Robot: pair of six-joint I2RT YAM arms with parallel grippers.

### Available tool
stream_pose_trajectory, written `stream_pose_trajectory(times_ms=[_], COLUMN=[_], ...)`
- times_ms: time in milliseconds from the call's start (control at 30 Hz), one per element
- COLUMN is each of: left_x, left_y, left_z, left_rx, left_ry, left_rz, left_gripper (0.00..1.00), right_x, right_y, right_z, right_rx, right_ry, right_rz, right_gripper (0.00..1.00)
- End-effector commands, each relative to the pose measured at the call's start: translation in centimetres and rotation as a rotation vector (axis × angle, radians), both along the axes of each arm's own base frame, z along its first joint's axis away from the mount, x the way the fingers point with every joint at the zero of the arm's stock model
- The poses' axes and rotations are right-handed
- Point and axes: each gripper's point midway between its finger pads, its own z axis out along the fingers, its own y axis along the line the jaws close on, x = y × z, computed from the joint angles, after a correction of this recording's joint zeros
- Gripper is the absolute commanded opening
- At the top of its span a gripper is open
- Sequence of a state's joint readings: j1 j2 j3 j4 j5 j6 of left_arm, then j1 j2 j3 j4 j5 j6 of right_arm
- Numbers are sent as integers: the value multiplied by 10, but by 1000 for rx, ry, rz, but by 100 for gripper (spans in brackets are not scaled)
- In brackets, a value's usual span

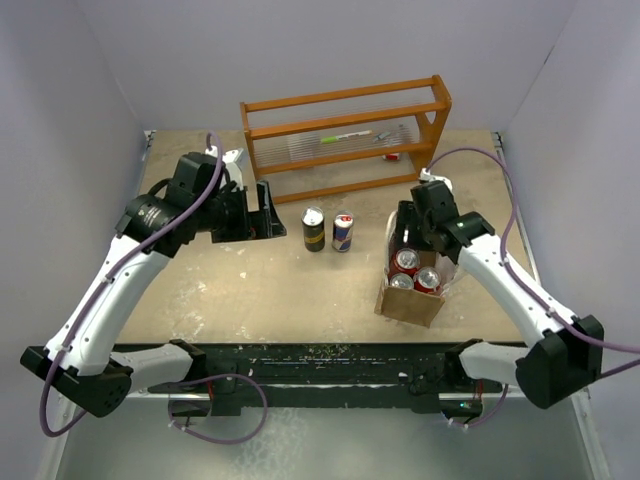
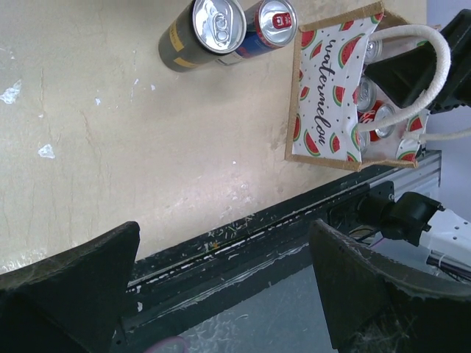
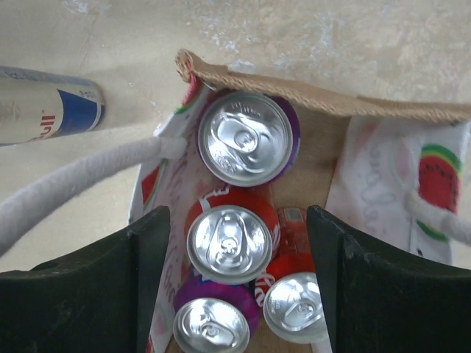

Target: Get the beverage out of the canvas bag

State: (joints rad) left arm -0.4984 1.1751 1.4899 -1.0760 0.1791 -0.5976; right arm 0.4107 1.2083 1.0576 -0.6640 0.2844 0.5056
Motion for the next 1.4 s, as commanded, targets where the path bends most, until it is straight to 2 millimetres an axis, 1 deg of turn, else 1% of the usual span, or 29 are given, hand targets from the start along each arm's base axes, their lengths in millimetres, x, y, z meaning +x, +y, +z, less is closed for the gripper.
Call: stream_pose_trajectory(times_ms=[0,233,467,667,833,967,1067,1133,1200,1367], left_x=[15,18,23,26,27,26,23,22,21,15], left_y=[-5,-4,-4,-4,-6,-5,-5,-6,-6,-5], left_z=[23,20,19,18,19,19,19,20,21,24], left_rx=[-29,-15,-7,2,-3,-9,-17,-24,-32,-55], left_ry=[-92,-86,-82,-80,-77,-73,-69,-67,-67,-66], left_rz=[-6,7,17,23,23,29,30,30,32,38], left_gripper=[99,99,99,99,99,99,99,99,99,99], right_x=[22,37,50,59,61,61,61,62,63,63], right_y=[9,-1,-5,-6,-4,-3,-3,-3,-3,-4], right_z=[-3,-25,-45,-62,-68,-64,-58,-51,-41,-17], right_rx=[-1,-47,-60,-69,-65,-62,-62,-63,-61,-45], right_ry=[-37,13,50,80,95,86,78,67,44,-8], right_rz=[76,67,60,60,69,81,91,94,91,85], right_gripper=[77,79,79,77,74,63,50,38,28,13])
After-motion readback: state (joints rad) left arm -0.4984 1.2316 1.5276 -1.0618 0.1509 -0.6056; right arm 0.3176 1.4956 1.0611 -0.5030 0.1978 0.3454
